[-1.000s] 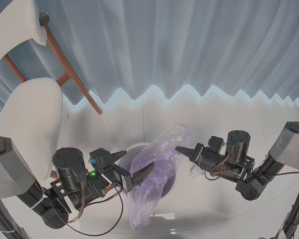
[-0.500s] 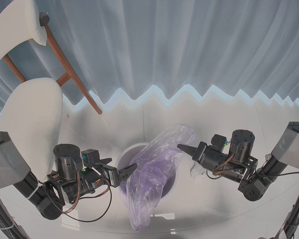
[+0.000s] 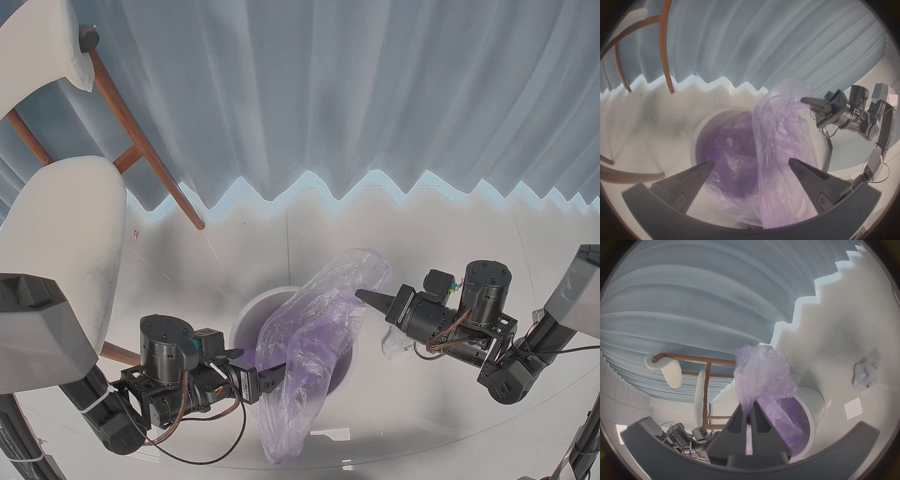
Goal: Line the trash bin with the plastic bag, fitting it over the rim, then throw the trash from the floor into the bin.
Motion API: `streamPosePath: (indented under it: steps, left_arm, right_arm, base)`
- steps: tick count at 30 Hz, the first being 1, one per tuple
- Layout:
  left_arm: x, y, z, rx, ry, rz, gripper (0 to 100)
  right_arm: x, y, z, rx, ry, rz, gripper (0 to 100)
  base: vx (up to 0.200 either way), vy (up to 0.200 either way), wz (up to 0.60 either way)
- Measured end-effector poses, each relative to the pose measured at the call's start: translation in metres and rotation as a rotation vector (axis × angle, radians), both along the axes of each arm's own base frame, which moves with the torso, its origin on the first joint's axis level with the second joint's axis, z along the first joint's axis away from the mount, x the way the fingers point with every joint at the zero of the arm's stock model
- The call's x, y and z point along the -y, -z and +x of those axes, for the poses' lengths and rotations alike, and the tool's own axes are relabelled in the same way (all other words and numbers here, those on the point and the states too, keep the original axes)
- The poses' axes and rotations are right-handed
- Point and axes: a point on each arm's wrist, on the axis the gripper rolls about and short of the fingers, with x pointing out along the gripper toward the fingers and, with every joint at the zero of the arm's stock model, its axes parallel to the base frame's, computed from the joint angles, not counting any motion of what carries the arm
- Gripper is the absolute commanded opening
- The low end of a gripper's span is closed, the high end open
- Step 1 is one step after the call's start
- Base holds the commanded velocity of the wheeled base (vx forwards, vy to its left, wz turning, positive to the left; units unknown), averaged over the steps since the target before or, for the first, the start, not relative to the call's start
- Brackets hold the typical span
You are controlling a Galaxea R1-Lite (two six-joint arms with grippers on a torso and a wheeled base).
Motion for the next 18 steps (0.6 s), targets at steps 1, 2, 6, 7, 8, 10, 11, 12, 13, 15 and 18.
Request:
streamPosePath:
  steps: [1, 2, 6, 7, 8, 10, 11, 12, 13, 15, 18]
  left_arm:
    - [0.001, 0.003, 0.000, -0.011, 0.004, 0.001, 0]
    - [0.002, 0.004, -0.001, -0.018, 0.008, 0.001, 0]
    - [0.006, 0.008, 0.001, -0.023, 0.012, 0.000, 0]
    - [0.006, 0.009, 0.002, -0.021, 0.011, -0.002, 0]
    - [0.006, 0.009, 0.004, -0.017, 0.007, -0.003, 0]
    - [0.006, 0.009, 0.007, -0.011, -0.003, -0.006, 0]
    - [0.005, 0.009, 0.009, -0.006, -0.011, -0.008, 0]
    - [0.004, 0.008, 0.012, -0.003, -0.020, -0.010, 0]
    - [0.002, 0.008, 0.014, 0.001, -0.030, -0.012, 0]
    - [-0.003, 0.005, 0.020, 0.013, -0.056, -0.019, 0]
    - [-0.012, -0.003, 0.031, 0.045, -0.100, -0.038, 0]
  right_arm:
    - [0.000, 0.000, 0.000, 0.000, 0.000, 0.000, 0]
    - [0.000, 0.000, 0.000, -0.001, 0.000, 0.000, 0]
    - [0.000, 0.000, 0.001, 0.000, 0.000, 0.000, 0]
    - [0.000, 0.000, 0.001, 0.001, 0.001, 0.000, 0]
    - [0.000, 0.000, 0.001, 0.001, 0.001, 0.000, 0]
    - [0.000, 0.000, 0.001, 0.002, 0.003, 0.001, 0]
    - [0.000, 0.000, 0.001, 0.002, 0.002, 0.001, 0]
    - [0.000, 0.000, 0.001, 0.001, 0.000, 0.001, 0]
    - [0.000, 0.001, 0.001, -0.002, -0.006, 0.001, 0]
    - [-0.002, 0.002, 0.000, -0.004, -0.022, 0.004, 0]
    - [-0.005, -0.001, -0.001, 0.026, -0.038, 0.032, 0]
  base:
    - [0.000, 0.000, 0.00]
    - [0.000, 0.000, 0.00]
    - [0.000, 0.000, 0.00]
    - [0.000, 0.000, 0.00]
    - [0.000, 0.000, 0.00]
    - [0.000, 0.000, 0.00]
    - [0.000, 0.000, 0.00]
    - [0.000, 0.000, 0.00]
    - [0.000, 0.000, 0.00]
    - [0.000, 0.000, 0.00]
    - [0.000, 0.000, 0.00]
